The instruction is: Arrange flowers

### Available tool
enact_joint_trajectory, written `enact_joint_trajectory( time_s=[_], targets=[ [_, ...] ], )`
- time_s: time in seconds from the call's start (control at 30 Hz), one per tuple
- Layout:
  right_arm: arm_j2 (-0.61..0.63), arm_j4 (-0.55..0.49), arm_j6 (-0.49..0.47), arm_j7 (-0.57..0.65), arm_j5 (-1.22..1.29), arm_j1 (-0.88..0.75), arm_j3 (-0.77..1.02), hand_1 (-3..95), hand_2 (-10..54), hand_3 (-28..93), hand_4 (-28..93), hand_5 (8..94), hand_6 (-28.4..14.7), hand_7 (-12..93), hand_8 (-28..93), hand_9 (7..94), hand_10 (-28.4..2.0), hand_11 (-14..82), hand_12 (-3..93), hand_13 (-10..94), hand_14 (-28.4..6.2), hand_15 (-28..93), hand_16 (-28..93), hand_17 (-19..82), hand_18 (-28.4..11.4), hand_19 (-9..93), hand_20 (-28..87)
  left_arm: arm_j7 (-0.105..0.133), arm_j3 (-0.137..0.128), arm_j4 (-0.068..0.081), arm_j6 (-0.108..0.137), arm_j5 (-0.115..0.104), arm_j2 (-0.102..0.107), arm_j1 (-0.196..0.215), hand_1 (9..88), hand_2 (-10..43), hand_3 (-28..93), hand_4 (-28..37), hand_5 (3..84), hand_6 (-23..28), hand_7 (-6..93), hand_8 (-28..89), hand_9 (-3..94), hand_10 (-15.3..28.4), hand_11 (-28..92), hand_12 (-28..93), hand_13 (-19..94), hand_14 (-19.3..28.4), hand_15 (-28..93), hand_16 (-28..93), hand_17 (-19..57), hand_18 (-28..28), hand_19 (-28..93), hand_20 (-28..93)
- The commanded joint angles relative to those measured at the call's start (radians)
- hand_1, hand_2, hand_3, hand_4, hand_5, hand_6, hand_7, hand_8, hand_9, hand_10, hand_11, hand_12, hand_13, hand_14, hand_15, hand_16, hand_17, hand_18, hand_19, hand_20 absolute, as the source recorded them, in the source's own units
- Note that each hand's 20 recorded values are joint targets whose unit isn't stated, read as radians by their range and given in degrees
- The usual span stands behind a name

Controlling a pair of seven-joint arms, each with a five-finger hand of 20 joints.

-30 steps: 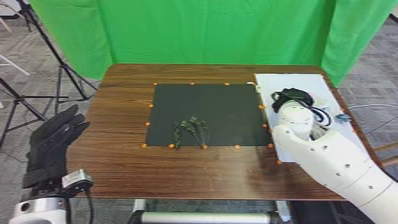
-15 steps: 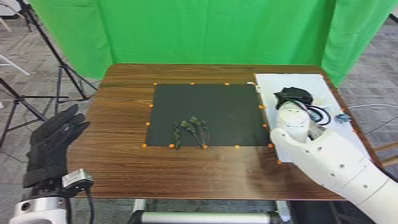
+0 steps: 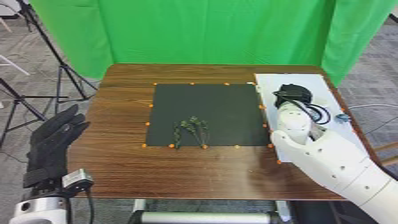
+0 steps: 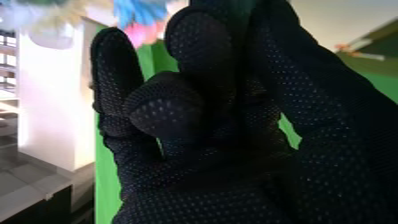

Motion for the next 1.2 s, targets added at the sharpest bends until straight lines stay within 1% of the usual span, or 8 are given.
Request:
enact_joint_trajectory(
  time_s=[0.03, 0.37, 0.53, 0.57, 0.6, 0.8, 0.93, 1.2],
  targets=[
    [0.003, -0.051, 0.035, -0.027, -0.04, 0.042, 0.002, 51.4, -3.0, 74, -28, 82.0, -3.9, 28, 17, 80.4, -14.0, 50.8, 26.6, 79, -7.1, 74, 26, 42, -22.4, 93, -8, -0.002, -0.006, -0.006, 0.001, -0.003, 0.001, 0.022, 25.6, 5.2, 83, -20.6, 38.4, 9.7, 16.4, -11, 32.1, 19.0, 37, 6, 21, 25.5, 62, -17, -10.8, 20.7, 56, 4],
    [-0.047, -0.175, 0.015, -0.078, -0.067, 0.04, 0.027, 50.6, -4.1, 77, -28, 83.7, -3.7, 26, 20, 81.9, -14.0, 52.2, 27.5, 81, -7.2, 76, 27, 42, -23.2, 93, -4, 0.015, -0.024, -0.023, 0.029, -0.022, 0.025, 0.057, 25.7, 5.3, 83, -20.5, 38.5, 9.7, 16.5, -11, 32.1, 19.0, 37, 6, 21, 25.5, 62, -17, -10.8, 20.7, 56, 4],
    [-0.068, -0.244, -0.003, -0.093, -0.08, -0.007, 0.053, 50.0, -4.5, 77, -27, 84.0, -3.5, 26, 21, 82.1, -14.1, 53.7, 28.3, 81, -7.8, 78, 27, 42, -23.7, 93, 1, 0.013, -0.028, -0.024, 0.027, -0.02, 0.026, 0.062, 25.8, 5.3, 83, -20.5, 38.5, 9.7, 16.6, -11, 32.1, 19.0, 37, 6, 21, 25.5, 62, -17, -10.8, 20.7, 56, 4],
    [-0.072, -0.252, 0.001, -0.099, -0.083, -0.012, 0.05, 49.9, -4.5, 77, -27, 84.1, -3.6, 26, 21, 82.1, -14.2, 53.9, 28.4, 81, -7.9, 78, 27, 42, -23.8, 93, 1, 0.024, -0.027, -0.025, 0.034, -0.026, 0.03, 0.069, 25.8, 5.3, 83, -20.6, 38.5, 9.7, 16.6, -11, 32.1, 19.1, 37, 6, 21, 25.5, 62, -17, -10.8, 20.7, 56, 4],
    [-0.08, -0.264, -0.01, -0.1, -0.086, -0.032, 0.065, 49.9, -4.6, 77, -27, 84.1, -3.6, 26, 21, 82.1, -14.2, 54.0, 28.4, 81, -7.8, 78, 27, 42, -23.8, 93, 2, 0.015, -0.029, -0.024, 0.029, -0.021, 0.026, 0.067, 25.7, 5.2, 83, -20.5, 38.5, 9.7, 16.6, -11, 32.1, 19.1, 37, 6, 21, 25.5, 62, -17, -10.8, 20.7, 56, 4],
    [-0.103, -0.313, -0.021, -0.086, -0.074, -0.109, 0.092, 50.0, -4.7, 77, -26, 84.3, -3.6, 26, 21, 82.1, -14.4, 54.0, 28.5, 81, -8.0, 78, 27, 42, -24.0, 93, 3, 0.024, -0.03, -0.023, 0.032, -0.027, 0.034, 0.067, 25.7, 5.3, 83, -20.7, 38.5, 9.7, 16.5, -11, 32.1, 19.0, 37, 6, 21, 25.5, 62, -17, -10.8, 20.6, 56, 4],
    [-0.105, -0.336, -0.012, -0.067, -0.061, -0.148, 0.097, 50.3, -4.9, 77, -26, 84.4, -3.7, 26, 22, 82.2, -14.5, 54.2, 28.5, 81, -8.1, 78, 27, 41, -24.1, 93, 3, 0.014, -0.037, -0.023, 0.022, -0.017, 0.027, 0.069, 25.6, 5.4, 83, -20.7, 38.5, 9.7, 16.5, -11, 32.1, 19.0, 37, 6, 21, 25.5, 62, -17, -10.8, 20.6, 56, 4],
    [-0.122, -0.396, -0.003, -0.054, -0.065, -0.242, 0.116, 50.3, -5.0, 77, -26, 84.6, -3.7, 26, 22, 82.2, -14.5, 54.5, 28.5, 81, -8.2, 78, 27, 41, -24.2, 93, 4, 0.019, -0.044, -0.021, 0.025, -0.024, 0.036, 0.077, 25.5, 5.4, 83, -20.6, 38.5, 9.7, 16.3, -11, 32.0, 18.9, 37, 6, 21, 25.5, 62, -17, -10.8, 20.7, 56, 4]
  ],
)
